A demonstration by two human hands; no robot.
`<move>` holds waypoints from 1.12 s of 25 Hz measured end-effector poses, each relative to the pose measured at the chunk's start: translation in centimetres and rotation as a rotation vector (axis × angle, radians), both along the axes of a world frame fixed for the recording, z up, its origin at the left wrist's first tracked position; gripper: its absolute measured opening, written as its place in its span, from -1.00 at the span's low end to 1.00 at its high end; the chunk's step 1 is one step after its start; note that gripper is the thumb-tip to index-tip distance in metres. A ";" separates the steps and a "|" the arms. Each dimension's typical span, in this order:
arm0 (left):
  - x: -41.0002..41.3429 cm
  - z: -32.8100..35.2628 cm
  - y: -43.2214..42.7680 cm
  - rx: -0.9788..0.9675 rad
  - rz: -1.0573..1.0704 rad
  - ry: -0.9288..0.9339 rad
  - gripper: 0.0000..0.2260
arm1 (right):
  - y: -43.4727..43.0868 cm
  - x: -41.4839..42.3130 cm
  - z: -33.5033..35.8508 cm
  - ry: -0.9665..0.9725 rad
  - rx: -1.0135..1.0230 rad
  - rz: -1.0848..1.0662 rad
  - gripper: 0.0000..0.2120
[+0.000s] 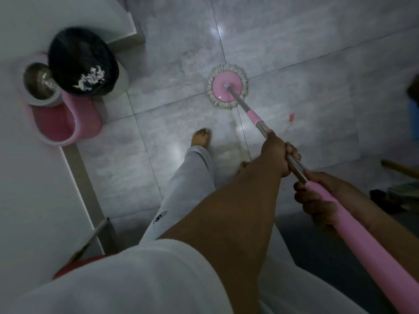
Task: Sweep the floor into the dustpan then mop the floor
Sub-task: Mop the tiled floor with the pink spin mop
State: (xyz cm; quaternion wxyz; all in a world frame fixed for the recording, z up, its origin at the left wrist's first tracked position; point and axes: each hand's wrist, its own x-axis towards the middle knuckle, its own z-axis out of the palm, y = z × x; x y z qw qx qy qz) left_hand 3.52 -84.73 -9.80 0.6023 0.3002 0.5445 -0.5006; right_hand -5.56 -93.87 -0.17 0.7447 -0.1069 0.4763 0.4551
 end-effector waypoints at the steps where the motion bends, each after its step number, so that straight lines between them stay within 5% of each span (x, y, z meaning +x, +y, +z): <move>1: 0.9 -0.3 0.6 0.005 -0.008 -0.014 -0.61 | 0.8 1.0 0.0 0.002 -0.030 0.012 -0.71; 15: 24.0 -5.2 16.4 0.152 0.070 -0.197 -0.51 | 17.0 24.4 -4.8 -0.176 -0.190 0.150 -0.62; 21: 20.4 -5.0 16.0 0.220 -0.124 -0.213 -0.52 | 17.2 19.7 -3.8 -0.105 -0.178 -0.007 -0.67; 28: 7.1 -4.3 11.8 0.186 -0.369 -0.117 -0.50 | 15.2 4.6 -2.5 -0.024 -0.183 -0.306 -0.69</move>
